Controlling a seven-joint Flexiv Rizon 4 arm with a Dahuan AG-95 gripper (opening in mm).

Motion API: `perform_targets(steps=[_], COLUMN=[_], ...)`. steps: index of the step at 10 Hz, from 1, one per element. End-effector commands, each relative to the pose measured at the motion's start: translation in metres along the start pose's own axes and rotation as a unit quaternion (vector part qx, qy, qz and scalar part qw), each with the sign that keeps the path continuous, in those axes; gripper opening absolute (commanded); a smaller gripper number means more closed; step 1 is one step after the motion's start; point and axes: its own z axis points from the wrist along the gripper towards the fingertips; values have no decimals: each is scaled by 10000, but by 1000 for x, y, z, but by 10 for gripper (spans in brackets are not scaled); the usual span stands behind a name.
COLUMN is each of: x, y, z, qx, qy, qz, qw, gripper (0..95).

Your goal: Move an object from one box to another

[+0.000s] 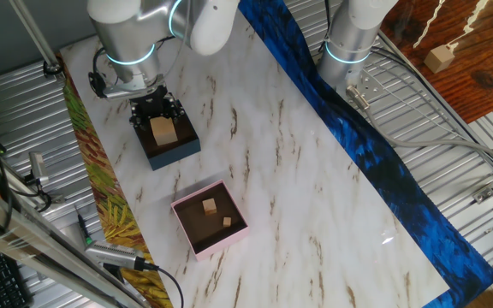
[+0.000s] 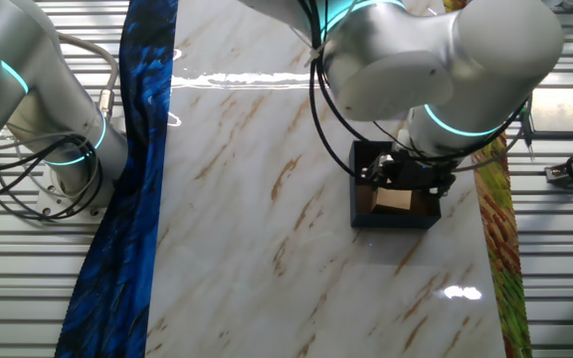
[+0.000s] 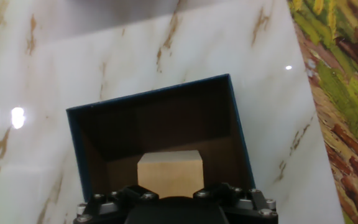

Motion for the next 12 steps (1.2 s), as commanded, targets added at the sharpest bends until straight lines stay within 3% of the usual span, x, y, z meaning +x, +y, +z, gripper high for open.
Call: perform_targets(steps=[1, 2, 3, 4, 8, 12], x=[0, 0, 0, 0, -1, -5], y=[0, 0, 0, 0, 0, 5], z=[0, 1, 1, 1, -1, -37], qx=[6, 36, 43, 61, 76, 8], qy=[-2, -6, 0, 37, 68, 128], qz=[6, 34, 48, 59, 175, 418], qw=[10000, 10000, 10000, 10000, 9998, 9990], gripper=[760, 570, 190, 0, 0, 0])
